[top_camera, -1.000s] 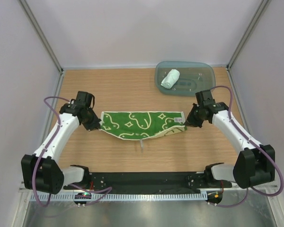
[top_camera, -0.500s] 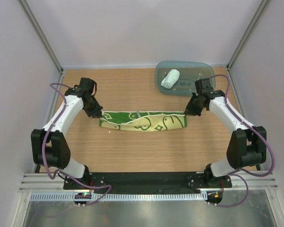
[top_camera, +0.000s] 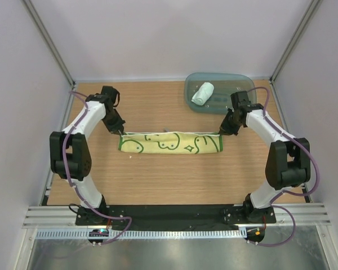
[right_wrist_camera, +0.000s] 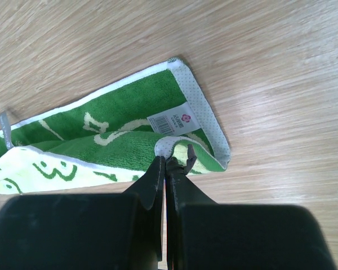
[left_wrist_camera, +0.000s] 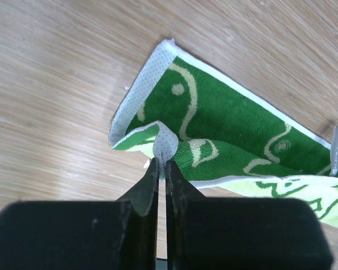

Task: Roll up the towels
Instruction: Fold the towel

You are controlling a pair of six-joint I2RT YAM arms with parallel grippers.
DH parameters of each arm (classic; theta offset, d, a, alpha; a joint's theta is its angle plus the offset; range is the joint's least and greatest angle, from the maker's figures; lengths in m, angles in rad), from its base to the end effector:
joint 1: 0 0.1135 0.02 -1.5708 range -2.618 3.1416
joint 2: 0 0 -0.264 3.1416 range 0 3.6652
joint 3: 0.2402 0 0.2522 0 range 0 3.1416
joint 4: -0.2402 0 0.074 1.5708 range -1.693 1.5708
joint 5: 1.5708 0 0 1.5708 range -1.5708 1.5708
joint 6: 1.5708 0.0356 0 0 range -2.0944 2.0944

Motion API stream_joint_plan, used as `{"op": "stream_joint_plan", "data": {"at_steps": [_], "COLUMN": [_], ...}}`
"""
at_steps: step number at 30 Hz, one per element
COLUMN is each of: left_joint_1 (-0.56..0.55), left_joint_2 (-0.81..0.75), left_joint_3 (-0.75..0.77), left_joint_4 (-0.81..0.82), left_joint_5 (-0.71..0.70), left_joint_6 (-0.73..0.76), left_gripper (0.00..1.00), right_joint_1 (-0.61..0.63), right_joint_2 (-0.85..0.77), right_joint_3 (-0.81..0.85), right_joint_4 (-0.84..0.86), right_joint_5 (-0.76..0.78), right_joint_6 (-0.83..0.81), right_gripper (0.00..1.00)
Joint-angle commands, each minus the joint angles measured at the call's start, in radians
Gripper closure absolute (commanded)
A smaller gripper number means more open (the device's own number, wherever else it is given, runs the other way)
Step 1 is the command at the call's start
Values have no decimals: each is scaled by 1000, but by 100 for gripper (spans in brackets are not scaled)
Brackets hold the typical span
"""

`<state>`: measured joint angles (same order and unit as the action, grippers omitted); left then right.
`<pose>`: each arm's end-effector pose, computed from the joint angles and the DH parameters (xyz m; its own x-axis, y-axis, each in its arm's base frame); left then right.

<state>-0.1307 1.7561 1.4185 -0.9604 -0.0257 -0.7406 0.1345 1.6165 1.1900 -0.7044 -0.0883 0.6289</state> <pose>0.3463 -0.0446 0.2429 -0.7880 -0.5767 -0.2155 -0.5531 0.8169 -0.1635 0.3231 0.0469 0.2315 -0.8255 0.4796 -0.2974 0.3893 0.8655 0.3150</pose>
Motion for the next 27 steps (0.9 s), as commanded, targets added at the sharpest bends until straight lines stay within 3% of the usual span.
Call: {"op": "stream_joint_plan", "data": {"at_steps": [1,20,27], "left_joint_1": [8,9,20], "left_joint_2": [37,249,289], "left_joint_3": [52,183,212], "left_joint_4": [-15,-24,-34], "left_joint_5": [-11,-51,-91], "left_joint_6": [26,38,44], "left_gripper": [100,99,84], "right_joint_1": [-7,-18,-36], "right_joint_2": [9,169,212], "right_joint_3": [46,82,103], "right_joint_4": [37,91,97], "right_joint_5": [4,24,41], "right_joint_6": [-18,-21,-21], "right_gripper": [99,99,99]}}
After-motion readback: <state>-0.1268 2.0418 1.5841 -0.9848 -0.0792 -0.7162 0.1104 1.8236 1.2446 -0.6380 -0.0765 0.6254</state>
